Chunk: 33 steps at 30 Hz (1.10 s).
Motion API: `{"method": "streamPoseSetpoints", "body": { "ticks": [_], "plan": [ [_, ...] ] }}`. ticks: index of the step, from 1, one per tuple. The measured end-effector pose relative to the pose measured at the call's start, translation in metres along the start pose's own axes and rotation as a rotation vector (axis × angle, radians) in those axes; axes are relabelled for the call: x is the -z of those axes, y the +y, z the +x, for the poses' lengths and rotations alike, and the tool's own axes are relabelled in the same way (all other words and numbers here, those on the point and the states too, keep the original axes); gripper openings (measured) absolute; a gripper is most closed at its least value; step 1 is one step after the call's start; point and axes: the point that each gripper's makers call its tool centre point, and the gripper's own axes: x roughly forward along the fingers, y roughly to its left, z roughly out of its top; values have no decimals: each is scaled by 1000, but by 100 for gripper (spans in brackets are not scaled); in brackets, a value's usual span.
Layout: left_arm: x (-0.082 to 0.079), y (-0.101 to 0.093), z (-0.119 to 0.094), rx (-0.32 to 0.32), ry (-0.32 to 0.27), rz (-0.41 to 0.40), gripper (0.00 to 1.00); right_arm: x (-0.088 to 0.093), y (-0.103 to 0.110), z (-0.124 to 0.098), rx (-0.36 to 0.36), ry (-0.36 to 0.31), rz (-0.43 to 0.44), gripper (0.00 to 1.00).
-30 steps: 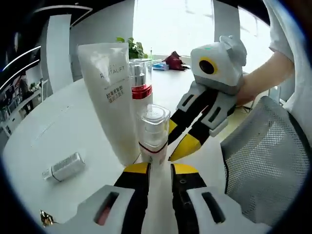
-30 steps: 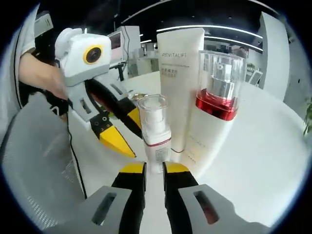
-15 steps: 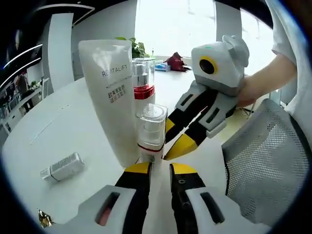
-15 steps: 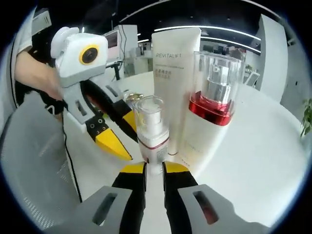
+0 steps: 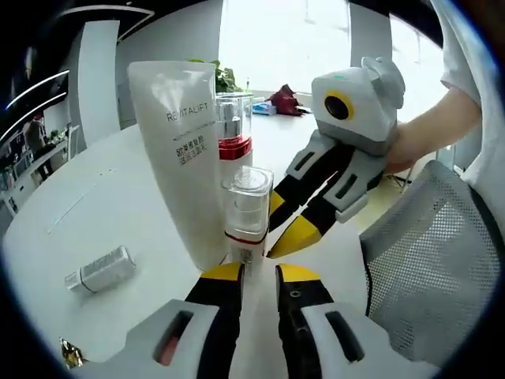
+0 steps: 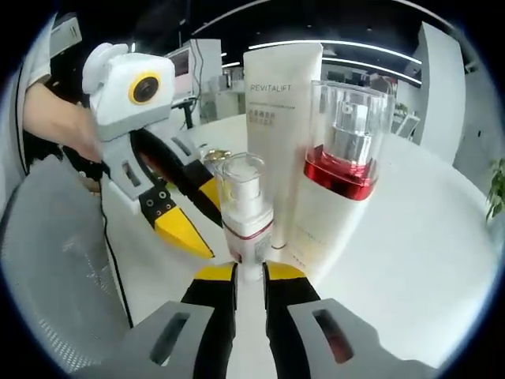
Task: Arrange the skincare products in the storage area until every visible bottle or jar stands upright without overlapping.
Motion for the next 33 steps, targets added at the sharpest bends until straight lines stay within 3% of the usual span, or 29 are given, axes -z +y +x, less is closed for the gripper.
{"method": "streamPoseSetpoints", "body": {
  "ticks": [12,18,33],
  "plan": [
    [11,3,-26,-52,-1,-62,29,1,21,-13,-1,28,53,24],
    [18,-1,-47,-87,-22,-133,35,4,32,-14,1,53,60,30],
    [42,8,-136,-277,-150,-396,47,-4,39,-38,41,82,80,41]
  ]
}}
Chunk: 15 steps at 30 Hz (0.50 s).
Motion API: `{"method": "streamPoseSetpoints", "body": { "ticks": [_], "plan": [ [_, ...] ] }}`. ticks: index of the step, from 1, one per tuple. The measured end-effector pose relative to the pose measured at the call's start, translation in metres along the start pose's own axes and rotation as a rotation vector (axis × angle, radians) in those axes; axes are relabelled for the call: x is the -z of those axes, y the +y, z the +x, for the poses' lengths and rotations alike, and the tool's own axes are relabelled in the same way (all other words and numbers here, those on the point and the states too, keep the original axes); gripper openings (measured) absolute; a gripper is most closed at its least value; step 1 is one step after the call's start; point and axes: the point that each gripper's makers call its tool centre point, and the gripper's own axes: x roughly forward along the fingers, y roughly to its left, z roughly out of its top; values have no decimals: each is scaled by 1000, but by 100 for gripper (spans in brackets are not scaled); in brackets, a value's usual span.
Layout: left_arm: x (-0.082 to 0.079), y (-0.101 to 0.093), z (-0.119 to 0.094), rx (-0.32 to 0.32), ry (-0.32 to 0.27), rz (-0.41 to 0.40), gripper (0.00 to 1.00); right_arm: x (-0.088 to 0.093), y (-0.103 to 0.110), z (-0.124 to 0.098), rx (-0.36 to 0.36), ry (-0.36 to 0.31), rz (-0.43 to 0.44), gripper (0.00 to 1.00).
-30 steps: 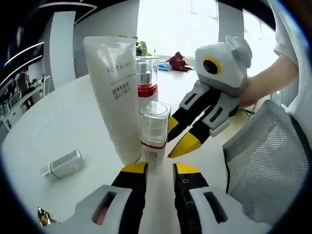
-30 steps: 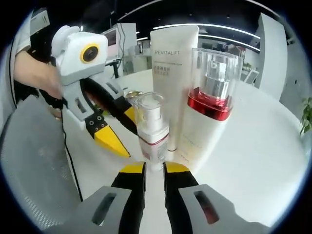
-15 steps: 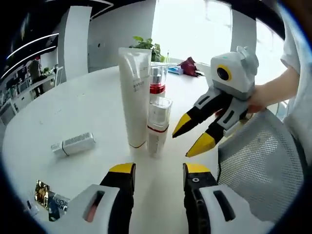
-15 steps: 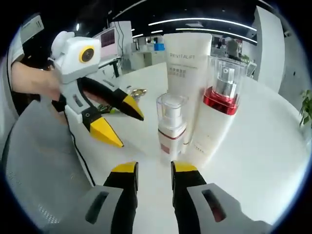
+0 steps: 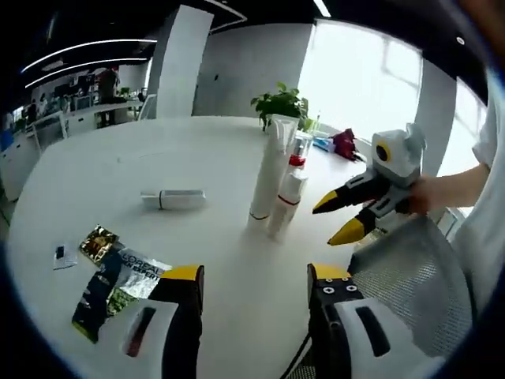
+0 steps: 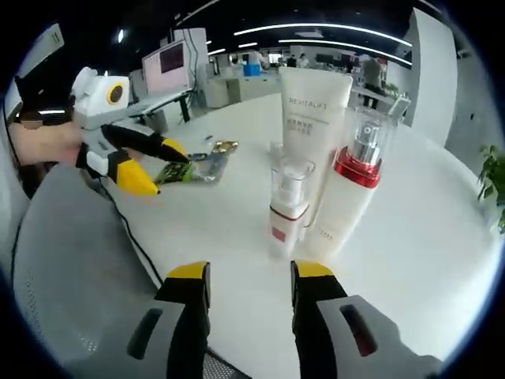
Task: Arrange the skincare products in the storage area until every visible bottle or jar stands upright without overlapping.
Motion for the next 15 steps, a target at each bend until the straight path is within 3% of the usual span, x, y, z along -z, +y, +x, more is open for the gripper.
{"method": "streamPoseSetpoints", "body": {
  "ticks": [9,15],
  "plan": [
    [1,20,-46,-77,-38,-74,55,-8,1,-16,29,-22,37,47],
    [3,28,-63,-112,-60,-109,60,-8,2,-22,37,-30,69,51]
  ]
}}
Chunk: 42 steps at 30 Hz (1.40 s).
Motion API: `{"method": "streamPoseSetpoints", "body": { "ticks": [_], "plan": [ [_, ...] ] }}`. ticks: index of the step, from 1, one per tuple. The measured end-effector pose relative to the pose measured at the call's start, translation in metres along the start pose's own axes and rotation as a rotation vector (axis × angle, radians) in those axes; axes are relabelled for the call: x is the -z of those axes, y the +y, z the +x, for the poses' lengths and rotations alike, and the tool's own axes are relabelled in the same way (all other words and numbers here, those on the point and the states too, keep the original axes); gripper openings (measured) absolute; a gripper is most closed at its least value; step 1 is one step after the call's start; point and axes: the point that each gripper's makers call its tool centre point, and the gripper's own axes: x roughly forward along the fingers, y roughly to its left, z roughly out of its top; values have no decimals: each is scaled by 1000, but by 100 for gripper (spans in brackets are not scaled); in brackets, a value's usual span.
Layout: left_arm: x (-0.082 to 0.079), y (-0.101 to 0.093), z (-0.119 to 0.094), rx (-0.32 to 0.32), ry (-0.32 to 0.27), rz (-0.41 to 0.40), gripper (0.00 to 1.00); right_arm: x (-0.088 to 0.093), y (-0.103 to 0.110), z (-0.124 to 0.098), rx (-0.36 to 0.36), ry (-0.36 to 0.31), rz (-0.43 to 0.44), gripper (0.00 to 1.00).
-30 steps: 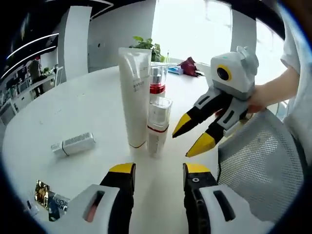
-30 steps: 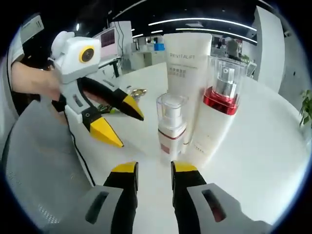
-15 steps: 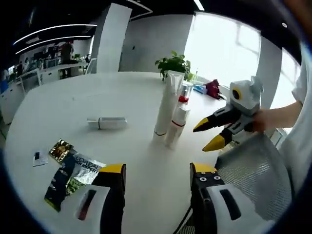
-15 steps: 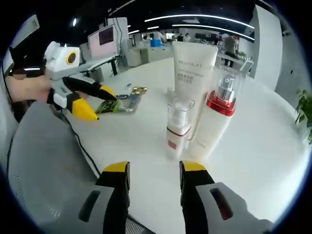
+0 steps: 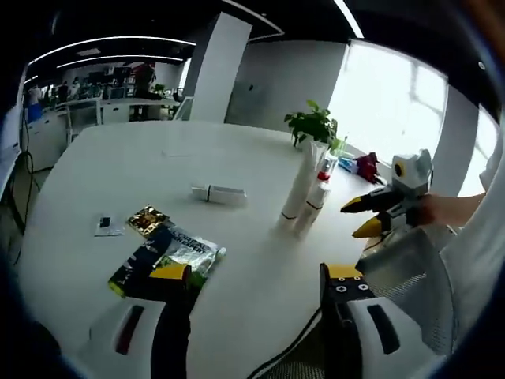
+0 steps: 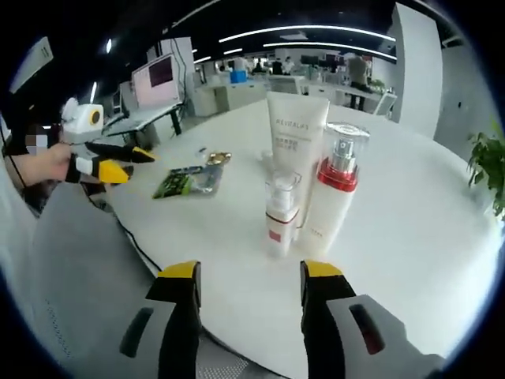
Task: Arrange the skincare products in the storage area until every visible bottle or jar stands upright without overlapping.
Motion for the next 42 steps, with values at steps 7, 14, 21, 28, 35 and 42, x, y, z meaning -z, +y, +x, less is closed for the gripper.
{"method": "streamPoseSetpoints", "body": {
  "ticks": [7,14,21,28,35,42],
  "plan": [
    [6,11,-15,-23,-6,-49,65,1,3,-5,-9,2,42,55],
    [12,10,-22,-37,-7,-84,73,4,6,-11,-1,2,78,58],
    [21,9,-20,-47,32,-24,83,7,6,-12,7,4,107,64],
    [22,5,-19,-31,39,-26,91,11,9,-10,1,35,98,74],
    [27,6,-18,-34,61,-44,99,16,14,-8,-14,68,73,83],
    [27,13,-19,-55,57,-51,99,19,14,-6,-19,82,64,91]
  ]
}}
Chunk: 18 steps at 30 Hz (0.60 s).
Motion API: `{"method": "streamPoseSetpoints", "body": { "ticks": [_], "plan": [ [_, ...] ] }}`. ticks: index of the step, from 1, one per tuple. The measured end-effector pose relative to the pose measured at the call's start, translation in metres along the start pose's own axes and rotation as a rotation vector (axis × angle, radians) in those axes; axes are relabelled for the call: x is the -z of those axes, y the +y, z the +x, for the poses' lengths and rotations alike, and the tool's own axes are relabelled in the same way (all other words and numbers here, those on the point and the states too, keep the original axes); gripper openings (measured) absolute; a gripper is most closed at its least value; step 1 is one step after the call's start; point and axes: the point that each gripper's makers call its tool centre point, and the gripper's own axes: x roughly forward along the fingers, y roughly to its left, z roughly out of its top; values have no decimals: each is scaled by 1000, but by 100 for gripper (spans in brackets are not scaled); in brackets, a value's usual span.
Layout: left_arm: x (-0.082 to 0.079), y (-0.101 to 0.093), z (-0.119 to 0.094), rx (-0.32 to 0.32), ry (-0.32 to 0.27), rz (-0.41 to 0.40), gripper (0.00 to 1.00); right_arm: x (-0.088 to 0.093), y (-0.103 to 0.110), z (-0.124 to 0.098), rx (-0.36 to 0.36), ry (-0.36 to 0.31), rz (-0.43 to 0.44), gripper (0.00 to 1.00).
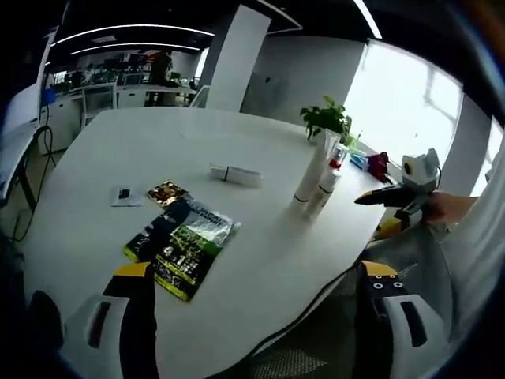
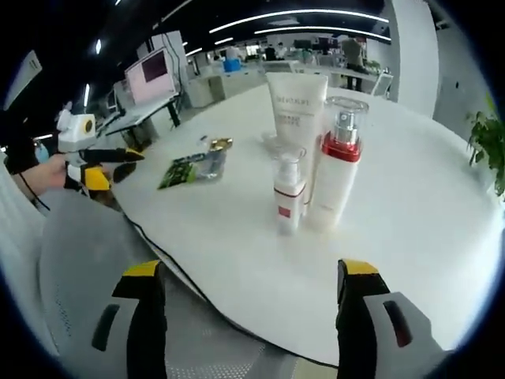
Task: Arrange the skincare products in the storage area until every visible bottle or jar stands upright without overlapping.
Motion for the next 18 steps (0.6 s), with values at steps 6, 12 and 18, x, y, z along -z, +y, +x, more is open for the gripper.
{"method": "streamPoseSetpoints", "body": {
  "ticks": [6,12,18],
  "plan": [
    [3,0,0,-10,19,12,99,4,-2,3,1,19,9,99],
    [5,2,1,-7,29,6,99,4,-2,1,-4,22,24,100],
    [4,3,1,-4,19,-4,99,-17,-5,-14,4,23,-18,100]
  ]
}}
